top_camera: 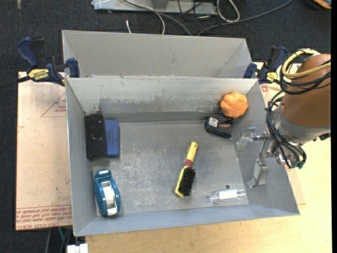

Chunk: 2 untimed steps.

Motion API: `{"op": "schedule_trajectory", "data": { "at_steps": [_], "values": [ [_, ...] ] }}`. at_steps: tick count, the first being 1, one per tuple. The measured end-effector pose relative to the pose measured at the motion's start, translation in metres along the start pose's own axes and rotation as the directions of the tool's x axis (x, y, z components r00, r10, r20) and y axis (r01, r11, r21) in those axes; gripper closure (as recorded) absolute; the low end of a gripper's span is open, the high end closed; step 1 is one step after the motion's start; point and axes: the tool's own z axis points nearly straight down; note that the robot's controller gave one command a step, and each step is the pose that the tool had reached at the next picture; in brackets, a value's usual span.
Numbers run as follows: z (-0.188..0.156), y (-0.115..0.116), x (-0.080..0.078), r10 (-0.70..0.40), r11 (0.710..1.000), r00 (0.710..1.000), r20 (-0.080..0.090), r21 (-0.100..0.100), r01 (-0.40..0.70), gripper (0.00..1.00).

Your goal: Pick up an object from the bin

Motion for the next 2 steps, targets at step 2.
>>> {"op": "schedule_trajectory", "data": {
  "at_steps": [2],
  "values": [
    [0.066, 0.017, 0.005, -0.166, 0.986, 0.986, 0.010, 0.002, 0.166, 0.00]
  ]
}}
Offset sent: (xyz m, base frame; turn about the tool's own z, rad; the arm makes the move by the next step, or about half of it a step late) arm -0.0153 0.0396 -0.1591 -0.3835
